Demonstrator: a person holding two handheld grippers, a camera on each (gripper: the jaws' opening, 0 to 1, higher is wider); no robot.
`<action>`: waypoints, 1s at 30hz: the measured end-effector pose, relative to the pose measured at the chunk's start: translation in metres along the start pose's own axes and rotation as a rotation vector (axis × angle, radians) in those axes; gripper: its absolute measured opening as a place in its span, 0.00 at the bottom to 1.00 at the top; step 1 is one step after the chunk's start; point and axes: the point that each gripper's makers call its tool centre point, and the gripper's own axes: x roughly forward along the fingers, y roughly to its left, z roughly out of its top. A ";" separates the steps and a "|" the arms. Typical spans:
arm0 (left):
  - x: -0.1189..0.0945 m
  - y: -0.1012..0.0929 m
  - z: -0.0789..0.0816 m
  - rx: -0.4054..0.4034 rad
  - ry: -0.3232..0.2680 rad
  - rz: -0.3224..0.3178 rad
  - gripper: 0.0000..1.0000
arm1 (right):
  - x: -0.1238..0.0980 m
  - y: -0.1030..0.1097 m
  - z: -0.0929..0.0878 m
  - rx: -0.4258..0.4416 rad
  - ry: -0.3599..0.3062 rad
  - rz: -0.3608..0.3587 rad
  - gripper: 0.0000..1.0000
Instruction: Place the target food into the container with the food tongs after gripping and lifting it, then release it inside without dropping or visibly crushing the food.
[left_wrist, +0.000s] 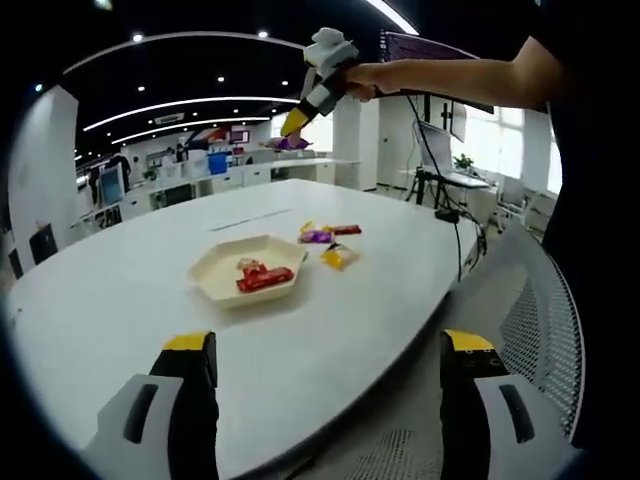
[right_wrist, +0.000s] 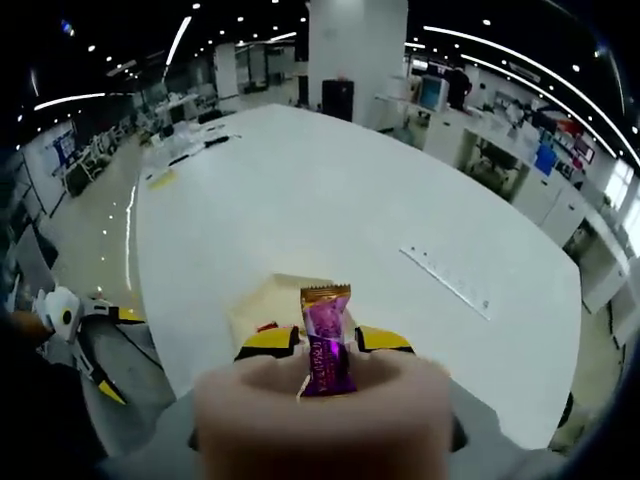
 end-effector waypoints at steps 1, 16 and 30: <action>0.000 0.000 0.000 0.000 0.000 0.000 0.90 | 0.001 0.001 0.001 -0.003 0.000 0.003 0.21; 0.000 0.000 0.001 0.000 -0.007 -0.001 0.89 | 0.026 0.022 0.024 -0.047 -0.002 0.046 0.21; 0.000 0.003 0.000 -0.003 -0.006 0.007 0.89 | 0.041 0.027 0.044 -0.078 -0.032 0.065 0.22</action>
